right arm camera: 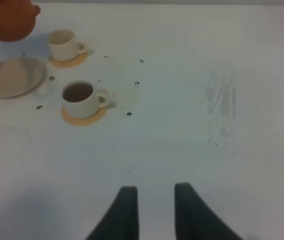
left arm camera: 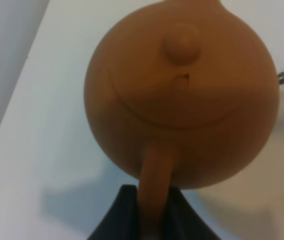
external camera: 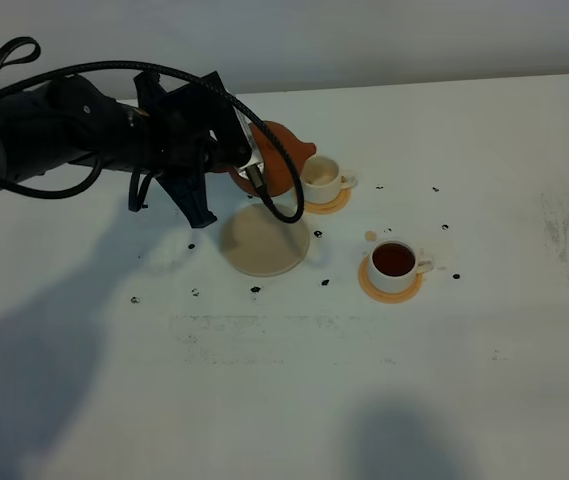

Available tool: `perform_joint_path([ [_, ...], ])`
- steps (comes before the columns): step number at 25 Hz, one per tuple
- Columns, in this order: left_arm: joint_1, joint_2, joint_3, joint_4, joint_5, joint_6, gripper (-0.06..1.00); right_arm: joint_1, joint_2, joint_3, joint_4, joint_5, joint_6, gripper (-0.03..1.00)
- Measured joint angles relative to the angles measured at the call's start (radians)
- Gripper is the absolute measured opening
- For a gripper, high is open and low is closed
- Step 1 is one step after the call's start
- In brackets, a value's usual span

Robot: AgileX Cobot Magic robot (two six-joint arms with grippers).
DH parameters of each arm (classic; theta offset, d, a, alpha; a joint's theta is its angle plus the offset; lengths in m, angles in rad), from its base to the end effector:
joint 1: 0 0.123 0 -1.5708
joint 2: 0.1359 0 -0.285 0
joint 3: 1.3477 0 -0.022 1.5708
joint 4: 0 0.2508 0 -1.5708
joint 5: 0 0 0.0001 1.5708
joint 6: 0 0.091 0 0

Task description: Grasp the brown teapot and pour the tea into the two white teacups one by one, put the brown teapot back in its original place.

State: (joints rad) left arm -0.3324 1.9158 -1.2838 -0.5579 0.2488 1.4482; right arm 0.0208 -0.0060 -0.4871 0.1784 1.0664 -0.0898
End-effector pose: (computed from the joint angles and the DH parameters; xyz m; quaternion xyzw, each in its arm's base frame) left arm 0.3962 -0.1494 0.2025 0.5523 0.7318 0.0538 0.3958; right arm -0.0055 0.0140 0.2743 -0.0505 0.8516 0.0712 0.5169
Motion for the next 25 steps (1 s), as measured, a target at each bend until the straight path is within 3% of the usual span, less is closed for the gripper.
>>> perform_joint_path([
  [15, 0.01, 0.089, -0.102, 0.048, -0.007, 0.0, 0.11, 0.0, 0.0, 0.0, 0.0, 0.0, 0.0, 0.2],
  [25, 0.01, 0.095, -0.103, 0.152, -0.038, 0.0, 0.11, 0.0, 0.0, 0.0, 0.0, 0.0, 0.0, 0.2],
])
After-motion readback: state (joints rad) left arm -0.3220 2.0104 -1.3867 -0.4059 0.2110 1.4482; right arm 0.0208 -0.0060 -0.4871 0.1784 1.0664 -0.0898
